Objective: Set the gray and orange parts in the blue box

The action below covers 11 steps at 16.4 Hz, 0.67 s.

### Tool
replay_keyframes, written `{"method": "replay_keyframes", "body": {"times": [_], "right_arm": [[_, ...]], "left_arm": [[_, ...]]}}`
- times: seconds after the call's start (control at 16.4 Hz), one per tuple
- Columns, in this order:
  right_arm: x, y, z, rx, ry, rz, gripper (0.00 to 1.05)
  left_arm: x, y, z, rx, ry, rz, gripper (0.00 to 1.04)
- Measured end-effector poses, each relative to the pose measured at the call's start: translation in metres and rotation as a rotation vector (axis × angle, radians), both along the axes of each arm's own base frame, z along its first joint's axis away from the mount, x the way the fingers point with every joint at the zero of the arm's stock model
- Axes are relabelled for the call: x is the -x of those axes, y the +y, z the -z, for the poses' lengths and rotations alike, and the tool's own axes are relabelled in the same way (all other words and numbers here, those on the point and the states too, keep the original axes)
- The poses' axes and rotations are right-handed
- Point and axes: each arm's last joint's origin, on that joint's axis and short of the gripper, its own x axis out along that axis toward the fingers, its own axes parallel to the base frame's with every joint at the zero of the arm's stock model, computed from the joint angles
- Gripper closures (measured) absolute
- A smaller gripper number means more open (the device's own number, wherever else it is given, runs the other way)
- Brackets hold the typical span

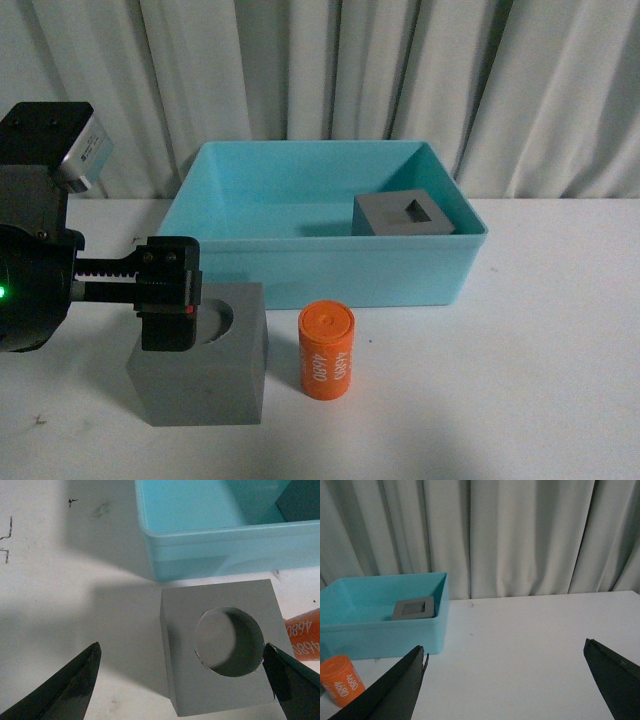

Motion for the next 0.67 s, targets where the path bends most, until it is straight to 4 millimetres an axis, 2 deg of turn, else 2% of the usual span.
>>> {"method": "replay_keyframes", "body": {"times": [0.67], "right_arm": [[0.000,0.000,0.000,0.000,0.000,0.000,0.06]], "left_arm": [[-0.026,-0.010,0.021,-0.038,0.047,0.061,0.07]]}}
